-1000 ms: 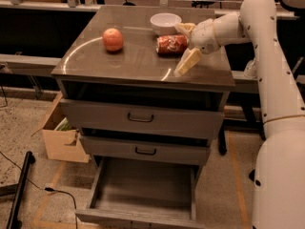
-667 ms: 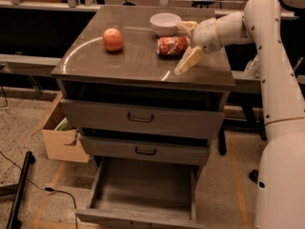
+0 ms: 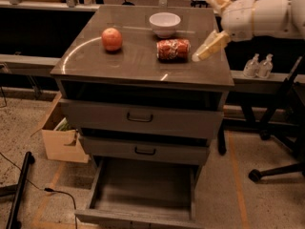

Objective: Pick coke can from bottom drawer and place on counter

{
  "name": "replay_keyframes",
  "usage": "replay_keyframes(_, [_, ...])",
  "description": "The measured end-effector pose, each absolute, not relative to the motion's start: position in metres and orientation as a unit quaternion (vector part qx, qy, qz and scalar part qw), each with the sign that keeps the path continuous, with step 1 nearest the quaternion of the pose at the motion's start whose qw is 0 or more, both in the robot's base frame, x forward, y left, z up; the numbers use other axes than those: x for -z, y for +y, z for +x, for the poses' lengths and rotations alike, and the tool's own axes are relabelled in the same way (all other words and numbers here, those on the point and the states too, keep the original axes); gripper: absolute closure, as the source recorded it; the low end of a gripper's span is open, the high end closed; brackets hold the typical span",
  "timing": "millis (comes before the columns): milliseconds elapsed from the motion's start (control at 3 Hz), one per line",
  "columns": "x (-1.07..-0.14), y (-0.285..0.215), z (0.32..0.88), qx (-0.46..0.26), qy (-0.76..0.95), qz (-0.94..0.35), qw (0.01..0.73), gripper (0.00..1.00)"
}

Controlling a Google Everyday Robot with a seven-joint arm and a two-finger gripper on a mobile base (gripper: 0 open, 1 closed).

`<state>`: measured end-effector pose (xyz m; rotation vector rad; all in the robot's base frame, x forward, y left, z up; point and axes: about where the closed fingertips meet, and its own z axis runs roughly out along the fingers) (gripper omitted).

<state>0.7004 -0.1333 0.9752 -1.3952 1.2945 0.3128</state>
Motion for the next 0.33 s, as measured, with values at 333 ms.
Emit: replay_keyframes(333, [-0.9646, -0.1643, 0.6898, -0.112, 0.572, -0.573, 0.576, 0.00])
